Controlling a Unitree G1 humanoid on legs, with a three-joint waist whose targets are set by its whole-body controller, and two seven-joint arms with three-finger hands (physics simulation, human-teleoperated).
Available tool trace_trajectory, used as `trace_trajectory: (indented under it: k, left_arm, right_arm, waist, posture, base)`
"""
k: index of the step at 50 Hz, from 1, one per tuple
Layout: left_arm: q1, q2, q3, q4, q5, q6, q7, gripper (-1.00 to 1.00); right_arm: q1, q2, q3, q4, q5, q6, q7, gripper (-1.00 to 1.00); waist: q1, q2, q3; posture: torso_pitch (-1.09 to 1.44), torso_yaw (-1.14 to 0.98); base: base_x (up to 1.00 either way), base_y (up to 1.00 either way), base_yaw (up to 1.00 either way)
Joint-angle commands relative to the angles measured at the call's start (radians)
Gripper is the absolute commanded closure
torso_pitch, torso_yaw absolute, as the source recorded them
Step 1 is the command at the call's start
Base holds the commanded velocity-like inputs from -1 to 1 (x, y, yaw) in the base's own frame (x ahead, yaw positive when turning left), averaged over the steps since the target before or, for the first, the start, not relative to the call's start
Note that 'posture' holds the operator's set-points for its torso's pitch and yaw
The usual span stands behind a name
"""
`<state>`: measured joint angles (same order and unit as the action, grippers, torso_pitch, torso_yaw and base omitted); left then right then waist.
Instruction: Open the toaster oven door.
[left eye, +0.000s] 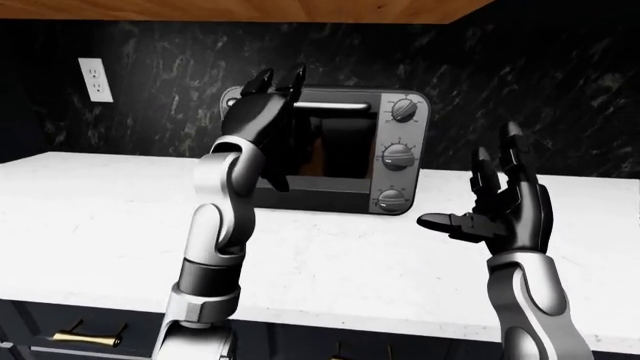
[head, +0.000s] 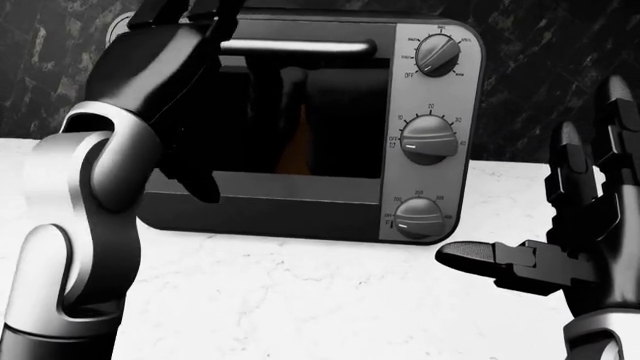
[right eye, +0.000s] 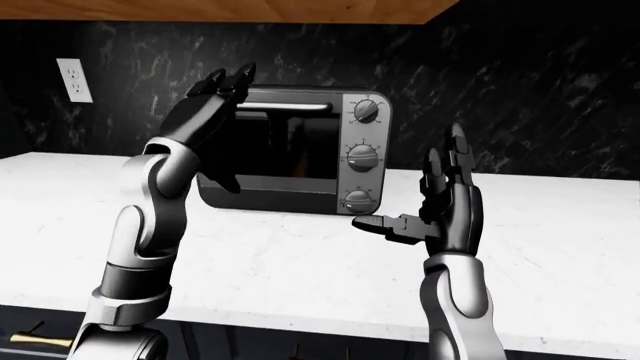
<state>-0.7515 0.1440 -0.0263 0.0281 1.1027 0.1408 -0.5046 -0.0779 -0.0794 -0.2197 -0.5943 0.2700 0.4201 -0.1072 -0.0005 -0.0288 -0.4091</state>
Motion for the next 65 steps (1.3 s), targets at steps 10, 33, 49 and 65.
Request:
trace_trajectory:
  k: [10,33,49,65]
  left_arm:
    - [-0.020,-0.005,-0.003,0.096,0.092,-0.097,0.043,-1.00]
    - [-0.377,0.023,-0.025,0.842,0.088,-0.203,0.306,-1.00]
    - [-0.513,0.017,-0.061,1.154,0.075,-0.203,0.333,-1.00]
    - [-0.471,0.010,-0.058,1.112,0.066,-0.211,0.316,-0.18]
  right_arm:
    - [-0.007,-0.003,-0.005,-0.026,0.004,-0.041,0.008,-1.00]
    - [-0.020,0.000,0.016,-0.008,-0.015,-0.045,0.007,-1.00]
    - [-0.025,0.006,0.032,-0.019,-0.027,-0.034,0.003,-1.00]
    - [-0.024,0.004,0.024,-0.040,-0.019,-0.014,-0.002,-1.00]
  waist:
    - [-0.005,-0.002,-0.004]
    - [0.001,-0.009,-0.005]
    - [-0.006,-0.008,-0.009]
    - [-0.010,-0.009,-0.020]
  posture:
    - [-0.65,0.00]
    - [-0.65,0.00]
    - [-0.65,0.00]
    - [-0.65,0.00]
  base:
    - [0.00,0.00,0.00]
    - [0.00,0.00,0.00]
    - [0.00,0.00,0.00]
    - [0.00,0.00,0.00]
